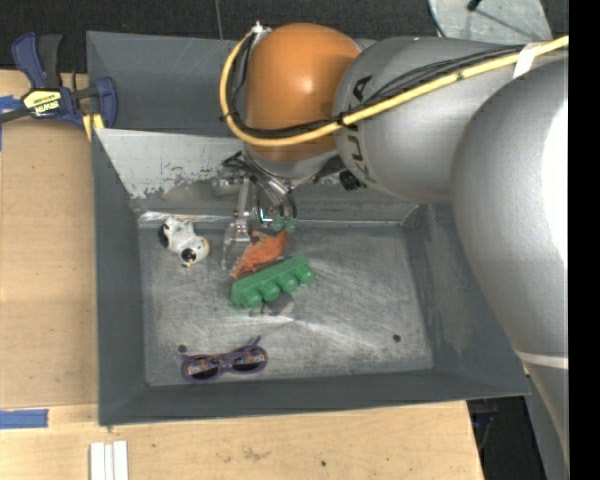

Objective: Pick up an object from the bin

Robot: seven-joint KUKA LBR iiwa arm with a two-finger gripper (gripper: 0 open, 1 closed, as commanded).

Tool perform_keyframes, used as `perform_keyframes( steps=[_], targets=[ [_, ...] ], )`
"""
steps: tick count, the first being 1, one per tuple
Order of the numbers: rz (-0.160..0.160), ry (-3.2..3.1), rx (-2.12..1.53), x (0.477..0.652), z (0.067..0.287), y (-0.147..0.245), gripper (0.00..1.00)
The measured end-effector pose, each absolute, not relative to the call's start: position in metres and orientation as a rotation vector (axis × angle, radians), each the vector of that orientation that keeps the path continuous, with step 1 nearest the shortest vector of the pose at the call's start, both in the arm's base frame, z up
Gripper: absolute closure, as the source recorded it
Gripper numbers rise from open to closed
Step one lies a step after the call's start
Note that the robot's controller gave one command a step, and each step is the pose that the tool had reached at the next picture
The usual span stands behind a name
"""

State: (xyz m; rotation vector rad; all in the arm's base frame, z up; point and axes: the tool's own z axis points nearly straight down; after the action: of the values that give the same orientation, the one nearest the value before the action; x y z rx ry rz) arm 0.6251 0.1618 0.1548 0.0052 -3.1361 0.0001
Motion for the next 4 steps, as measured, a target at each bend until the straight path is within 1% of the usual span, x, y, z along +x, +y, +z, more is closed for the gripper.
perform_keyframes(
  steps=[1, 2, 3, 4],
  targets=[
    [-0.002, -3.144, 0.000, 0.627, 0.160, 0.161, 0.00],
    [-0.002, -3.143, 0.175, 0.617, 0.099, 0.117, 0.00],
    [0.000, -3.130, 0.286, 0.615, 0.084, 0.104, 0.00],
    [-0.001, -3.143, 0.164, 0.617, 0.103, 0.079, 0.00]
  ],
)
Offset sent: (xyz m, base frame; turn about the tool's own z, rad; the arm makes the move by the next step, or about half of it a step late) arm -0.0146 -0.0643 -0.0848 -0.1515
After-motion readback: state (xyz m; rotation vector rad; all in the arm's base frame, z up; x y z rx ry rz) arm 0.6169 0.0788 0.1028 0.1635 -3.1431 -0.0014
